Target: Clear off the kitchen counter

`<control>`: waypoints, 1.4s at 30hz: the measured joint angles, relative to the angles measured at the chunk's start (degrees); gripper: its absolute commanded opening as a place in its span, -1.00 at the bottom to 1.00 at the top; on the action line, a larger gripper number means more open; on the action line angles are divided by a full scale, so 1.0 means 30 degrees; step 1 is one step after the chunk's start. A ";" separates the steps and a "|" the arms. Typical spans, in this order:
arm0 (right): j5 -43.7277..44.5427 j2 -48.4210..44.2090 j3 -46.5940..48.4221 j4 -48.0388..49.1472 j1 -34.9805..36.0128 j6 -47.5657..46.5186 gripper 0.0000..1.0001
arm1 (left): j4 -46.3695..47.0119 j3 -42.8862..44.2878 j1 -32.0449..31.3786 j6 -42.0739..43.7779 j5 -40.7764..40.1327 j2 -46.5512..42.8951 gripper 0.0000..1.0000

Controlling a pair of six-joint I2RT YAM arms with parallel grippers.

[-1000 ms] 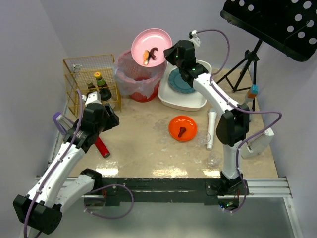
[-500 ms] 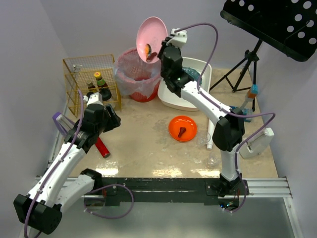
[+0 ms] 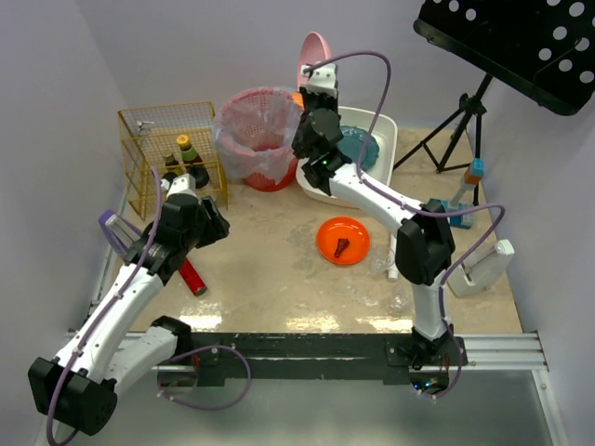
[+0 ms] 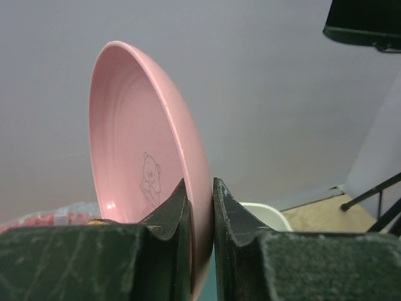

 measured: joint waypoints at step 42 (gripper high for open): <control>-0.6652 -0.4109 -0.1588 -1.0076 -0.5472 2.0254 -1.00 | 0.0641 -0.0488 0.0000 -0.0015 0.0991 0.0328 0.19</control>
